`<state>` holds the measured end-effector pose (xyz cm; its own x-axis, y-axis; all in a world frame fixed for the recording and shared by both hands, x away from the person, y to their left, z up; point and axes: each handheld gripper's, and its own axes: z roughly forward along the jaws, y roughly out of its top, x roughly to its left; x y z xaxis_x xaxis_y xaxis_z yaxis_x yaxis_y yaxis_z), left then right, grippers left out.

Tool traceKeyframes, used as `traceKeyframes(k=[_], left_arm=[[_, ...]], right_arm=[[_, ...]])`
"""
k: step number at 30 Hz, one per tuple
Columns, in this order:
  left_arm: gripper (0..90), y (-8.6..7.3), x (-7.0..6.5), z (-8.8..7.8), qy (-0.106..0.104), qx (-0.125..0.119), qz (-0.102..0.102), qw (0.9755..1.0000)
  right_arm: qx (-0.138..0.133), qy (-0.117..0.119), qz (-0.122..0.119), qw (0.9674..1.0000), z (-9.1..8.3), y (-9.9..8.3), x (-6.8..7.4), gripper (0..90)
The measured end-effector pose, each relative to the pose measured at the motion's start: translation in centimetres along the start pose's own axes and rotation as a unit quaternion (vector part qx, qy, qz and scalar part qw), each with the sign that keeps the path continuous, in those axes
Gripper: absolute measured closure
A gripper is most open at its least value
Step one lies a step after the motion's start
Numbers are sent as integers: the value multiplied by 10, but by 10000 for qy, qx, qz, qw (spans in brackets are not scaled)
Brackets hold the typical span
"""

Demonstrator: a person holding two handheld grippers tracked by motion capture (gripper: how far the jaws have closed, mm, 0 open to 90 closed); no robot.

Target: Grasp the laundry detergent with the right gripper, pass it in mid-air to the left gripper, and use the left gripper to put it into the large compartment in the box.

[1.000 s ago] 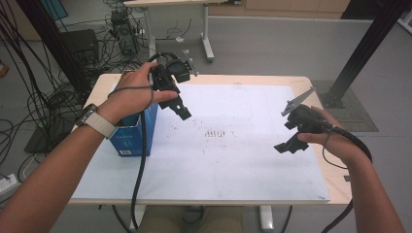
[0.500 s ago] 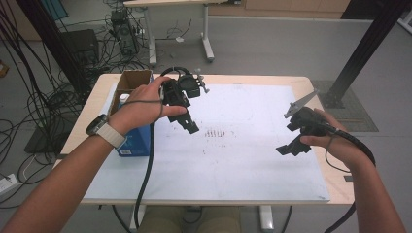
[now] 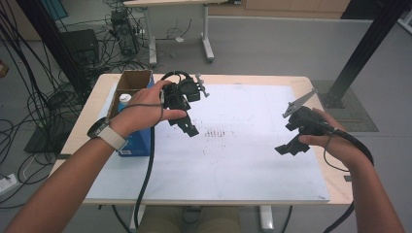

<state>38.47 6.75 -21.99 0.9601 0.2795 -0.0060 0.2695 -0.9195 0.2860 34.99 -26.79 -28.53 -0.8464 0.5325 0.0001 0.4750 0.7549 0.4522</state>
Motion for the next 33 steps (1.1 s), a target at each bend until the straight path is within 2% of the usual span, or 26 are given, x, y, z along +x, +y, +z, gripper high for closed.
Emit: traceKeyframes(k=[33], left_arm=[[76, -3, 2, 7, 3, 2, -74, 10000]], right_arm=[[-16, 30, 15, 10000, 4, -5, 1, 55]])
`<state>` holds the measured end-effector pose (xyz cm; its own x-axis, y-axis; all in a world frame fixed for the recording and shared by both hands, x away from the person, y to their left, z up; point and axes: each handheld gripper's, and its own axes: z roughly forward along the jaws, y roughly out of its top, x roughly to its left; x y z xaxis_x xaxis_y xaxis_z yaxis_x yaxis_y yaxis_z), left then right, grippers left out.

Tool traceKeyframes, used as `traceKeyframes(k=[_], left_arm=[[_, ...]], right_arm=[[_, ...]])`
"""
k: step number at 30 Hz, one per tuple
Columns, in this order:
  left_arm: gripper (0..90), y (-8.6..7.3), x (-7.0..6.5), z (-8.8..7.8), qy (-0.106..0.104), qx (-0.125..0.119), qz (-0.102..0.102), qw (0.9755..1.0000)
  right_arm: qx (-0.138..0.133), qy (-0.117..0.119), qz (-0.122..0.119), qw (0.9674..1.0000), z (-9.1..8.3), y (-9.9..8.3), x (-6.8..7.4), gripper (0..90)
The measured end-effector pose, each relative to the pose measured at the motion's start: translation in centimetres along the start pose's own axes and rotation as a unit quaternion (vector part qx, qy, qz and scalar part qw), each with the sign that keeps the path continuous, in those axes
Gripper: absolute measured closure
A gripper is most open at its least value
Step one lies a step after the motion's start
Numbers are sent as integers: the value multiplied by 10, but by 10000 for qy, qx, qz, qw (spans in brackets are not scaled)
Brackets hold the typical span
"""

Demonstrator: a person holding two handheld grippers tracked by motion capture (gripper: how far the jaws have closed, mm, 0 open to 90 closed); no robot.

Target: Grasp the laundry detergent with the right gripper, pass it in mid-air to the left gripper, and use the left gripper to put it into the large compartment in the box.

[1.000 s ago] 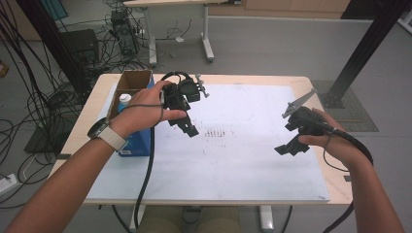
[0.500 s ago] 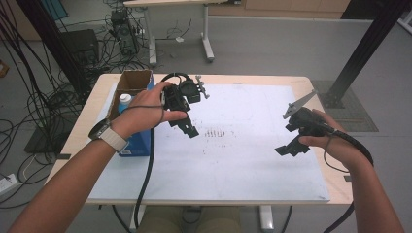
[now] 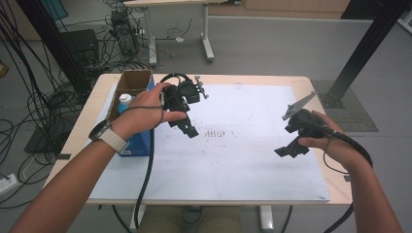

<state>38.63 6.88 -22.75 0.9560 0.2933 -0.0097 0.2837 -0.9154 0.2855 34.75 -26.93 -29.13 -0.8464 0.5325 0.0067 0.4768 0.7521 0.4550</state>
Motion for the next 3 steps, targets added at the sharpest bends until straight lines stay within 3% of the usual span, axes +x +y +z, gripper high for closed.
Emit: traceKeyframes(k=[3], left_arm=[[76, 0, 1, 1, 17, 1, -32, 10000]], right_arm=[[5, -6, 9, 10000, 0, -1, 0, 54]])
